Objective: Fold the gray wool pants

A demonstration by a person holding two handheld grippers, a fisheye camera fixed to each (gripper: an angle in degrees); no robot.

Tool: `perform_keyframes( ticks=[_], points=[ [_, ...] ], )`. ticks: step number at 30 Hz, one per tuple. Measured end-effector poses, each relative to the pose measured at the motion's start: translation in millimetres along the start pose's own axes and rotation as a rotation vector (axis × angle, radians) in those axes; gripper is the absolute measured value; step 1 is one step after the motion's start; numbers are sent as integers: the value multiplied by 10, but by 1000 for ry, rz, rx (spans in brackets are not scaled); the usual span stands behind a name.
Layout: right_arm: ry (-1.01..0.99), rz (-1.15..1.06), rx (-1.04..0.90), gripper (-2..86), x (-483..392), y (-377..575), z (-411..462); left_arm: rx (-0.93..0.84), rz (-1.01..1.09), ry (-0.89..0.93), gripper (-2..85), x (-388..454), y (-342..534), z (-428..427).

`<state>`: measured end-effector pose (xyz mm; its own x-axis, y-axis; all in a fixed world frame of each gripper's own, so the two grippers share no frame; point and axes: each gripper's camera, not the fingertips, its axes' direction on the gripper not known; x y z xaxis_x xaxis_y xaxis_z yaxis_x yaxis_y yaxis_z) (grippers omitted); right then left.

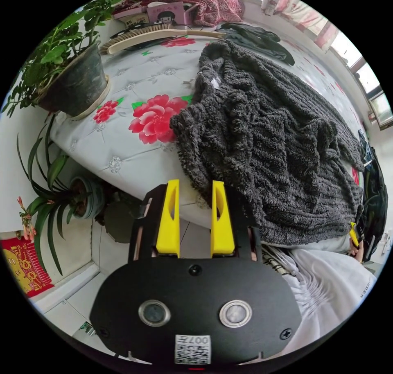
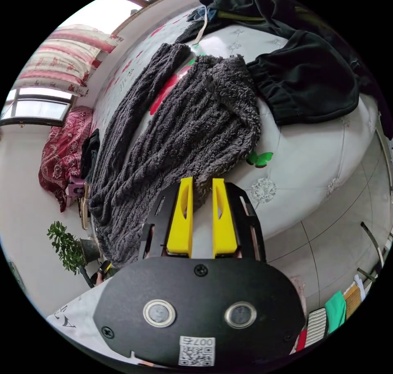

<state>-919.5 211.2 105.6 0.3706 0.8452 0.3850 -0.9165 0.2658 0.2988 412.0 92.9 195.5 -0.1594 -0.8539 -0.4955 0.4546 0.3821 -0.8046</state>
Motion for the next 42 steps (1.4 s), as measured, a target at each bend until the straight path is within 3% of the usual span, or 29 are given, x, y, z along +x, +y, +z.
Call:
perform_keyframes(
  ticks=[11,19,25,28,31,37,42],
  points=[
    [-80,-34,75,1,32,21,-283,-29,11,58,-3,-294,-206,42],
    [-189,-105,150,-1,-77,23,-798,114,17,145,-8,-672,-163,-447],
    [-311,-229,329,-1,-389,154,-1593,266,64,212,-9,-941,-235,-1034],
    [-298,-280,399,-2,-448,401,-1877,312,115,209,-9,-1037,-157,-1278],
    [-207,-237,346,-2,-293,696,-1826,289,139,179,-9,-1178,56,-1312],
    [-256,-44,312,-2,130,1149,-1793,271,20,266,-9,-1566,418,-1275],
    [-240,-153,384,-2,-290,971,-2050,395,-69,281,-9,-1502,260,-1412]
  ],
)
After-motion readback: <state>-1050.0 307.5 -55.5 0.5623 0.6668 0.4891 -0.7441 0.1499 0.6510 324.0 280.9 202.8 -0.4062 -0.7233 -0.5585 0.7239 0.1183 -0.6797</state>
